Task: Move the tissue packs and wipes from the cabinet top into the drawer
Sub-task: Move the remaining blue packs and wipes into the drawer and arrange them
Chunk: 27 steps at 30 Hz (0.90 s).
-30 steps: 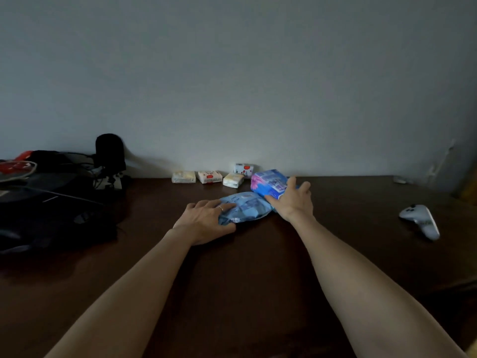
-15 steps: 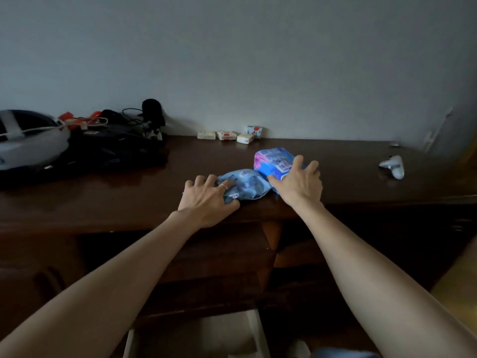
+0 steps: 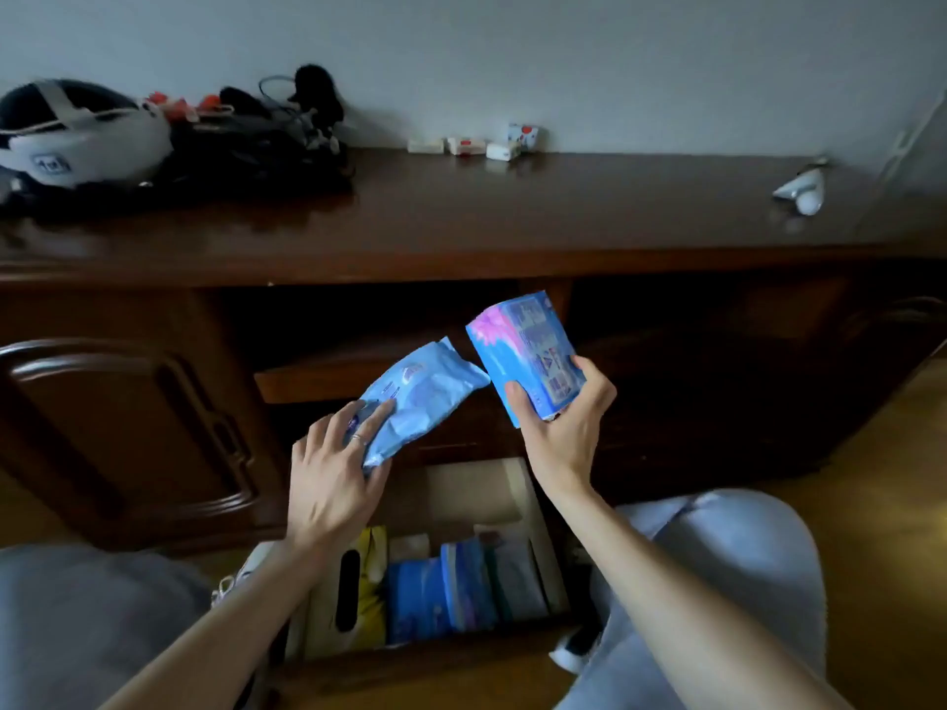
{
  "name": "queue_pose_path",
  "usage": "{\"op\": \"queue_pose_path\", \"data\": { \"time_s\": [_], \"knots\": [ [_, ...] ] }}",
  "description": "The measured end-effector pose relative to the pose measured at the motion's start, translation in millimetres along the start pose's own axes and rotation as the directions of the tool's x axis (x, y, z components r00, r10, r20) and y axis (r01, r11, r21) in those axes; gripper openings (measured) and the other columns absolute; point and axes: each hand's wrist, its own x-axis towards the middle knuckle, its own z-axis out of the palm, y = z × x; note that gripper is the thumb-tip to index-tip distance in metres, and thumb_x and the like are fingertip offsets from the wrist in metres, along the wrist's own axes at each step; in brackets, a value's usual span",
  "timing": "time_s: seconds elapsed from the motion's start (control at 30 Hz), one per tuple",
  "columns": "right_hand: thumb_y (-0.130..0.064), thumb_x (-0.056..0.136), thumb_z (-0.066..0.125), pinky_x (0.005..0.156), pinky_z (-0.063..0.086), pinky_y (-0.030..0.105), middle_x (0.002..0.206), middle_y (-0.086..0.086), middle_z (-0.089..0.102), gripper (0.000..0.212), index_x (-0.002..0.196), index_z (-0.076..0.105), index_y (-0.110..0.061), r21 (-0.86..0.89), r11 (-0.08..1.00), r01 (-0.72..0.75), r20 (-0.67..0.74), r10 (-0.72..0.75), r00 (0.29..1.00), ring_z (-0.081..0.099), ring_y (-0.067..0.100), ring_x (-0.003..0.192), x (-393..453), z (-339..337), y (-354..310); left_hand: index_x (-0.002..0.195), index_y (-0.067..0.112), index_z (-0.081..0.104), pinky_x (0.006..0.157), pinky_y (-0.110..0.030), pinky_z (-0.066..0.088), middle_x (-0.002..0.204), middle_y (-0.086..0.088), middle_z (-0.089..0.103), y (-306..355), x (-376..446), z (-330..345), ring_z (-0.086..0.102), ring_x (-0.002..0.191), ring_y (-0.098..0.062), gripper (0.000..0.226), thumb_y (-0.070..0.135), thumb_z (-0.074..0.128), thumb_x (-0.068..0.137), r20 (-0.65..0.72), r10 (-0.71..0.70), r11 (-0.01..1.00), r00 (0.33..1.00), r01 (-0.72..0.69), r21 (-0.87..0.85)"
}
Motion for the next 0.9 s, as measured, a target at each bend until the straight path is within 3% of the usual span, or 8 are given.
{"op": "queue_pose_path", "data": {
  "time_s": [0.1,0.2,0.33,0.43,0.5,0.63,0.77,0.9],
  "knots": [
    [-0.059,0.070,0.082,0.081,0.046,0.004,0.128,-0.005,0.043,0.075,0.130,0.047,-0.031,-0.007,0.961,-0.277,0.217,0.272,0.937,0.054,-0.007,0.109,-29,8,34,0.142,0.024,0.058,0.086,-0.042,0.050,0.127,-0.006,0.066,-20,-38,31,0.061,0.111,-0.030,0.054,0.050,0.038,0.099,0.108,-0.327,0.912,0.939,0.343,-0.225],
    [-0.060,0.057,0.084,0.085,0.059,0.036,0.122,0.008,0.063,0.073,0.117,0.055,-0.029,-0.061,0.771,-0.634,0.387,0.603,0.697,0.067,0.015,0.103,-50,24,63,0.120,0.011,0.067,0.072,-0.044,0.058,0.091,-0.011,0.071,-33,-66,57,0.068,0.081,-0.030,0.065,0.065,0.036,0.099,0.341,-0.594,0.659,0.728,0.684,-0.312],
    [-0.055,0.051,0.086,0.074,0.063,0.041,0.108,0.008,0.078,0.071,0.114,0.065,-0.028,-0.069,0.457,-0.887,0.493,0.788,0.368,0.077,0.025,0.093,-82,23,91,0.107,0.009,0.069,0.074,-0.045,0.059,0.096,-0.011,0.072,-44,-76,82,0.069,0.085,-0.028,0.041,0.046,0.055,0.101,0.444,-0.718,0.388,0.536,0.838,-0.384],
    [-0.058,0.063,0.082,0.084,0.061,0.052,0.109,0.007,0.078,0.068,0.121,0.067,-0.028,-0.126,0.360,-0.924,0.579,0.783,0.226,0.076,0.029,0.099,-97,16,102,0.122,0.018,0.064,0.075,-0.035,0.054,0.107,-0.002,0.071,-48,-79,94,0.069,0.096,-0.024,0.023,0.028,0.058,0.102,0.466,-0.729,0.283,0.501,0.841,-0.461],
    [-0.059,0.070,0.078,0.090,0.059,0.054,0.112,0.007,0.077,0.062,0.123,0.066,-0.028,-0.158,0.376,-0.913,0.626,0.754,0.202,0.075,0.029,0.103,-103,18,103,0.139,0.037,0.050,0.084,-0.032,0.052,0.116,0.011,0.066,-47,-85,97,0.065,0.109,-0.016,0.046,0.012,0.058,0.101,0.495,-0.668,0.243,0.555,0.792,-0.560],
    [-0.057,0.071,0.078,0.077,0.061,0.037,0.115,0.001,0.076,0.064,0.126,0.061,-0.029,-0.184,0.469,-0.864,0.668,0.705,0.240,0.075,0.016,0.099,-119,35,89,0.149,0.044,0.039,0.070,-0.018,0.058,0.115,0.026,0.071,-42,-101,102,0.069,0.106,0.000,0.069,-0.005,0.052,0.101,0.604,-0.496,0.144,0.624,0.745,-0.652],
    [-0.039,0.083,0.080,0.077,0.061,0.028,0.125,0.002,0.069,0.055,0.129,0.051,-0.032,-0.177,0.538,-0.824,0.712,0.648,0.271,0.073,0.008,0.101,-132,44,83,0.133,0.062,0.049,0.069,-0.026,0.061,0.115,0.020,0.070,-48,-105,102,0.070,0.105,-0.006,0.072,-0.001,0.053,0.100,0.657,-0.505,0.057,0.560,0.781,-0.622],
    [-0.040,0.069,0.088,0.081,0.056,0.018,0.132,-0.012,0.048,0.082,0.136,0.041,-0.037,-0.258,0.787,-0.560,0.801,0.499,0.332,0.057,-0.008,0.111,-143,44,74,0.138,0.049,0.056,0.076,-0.042,0.063,0.121,0.008,0.071,-51,-103,98,0.073,0.103,-0.019,0.071,-0.008,0.051,0.096,0.683,-0.526,-0.109,0.506,0.757,-0.645]
  ]
}}
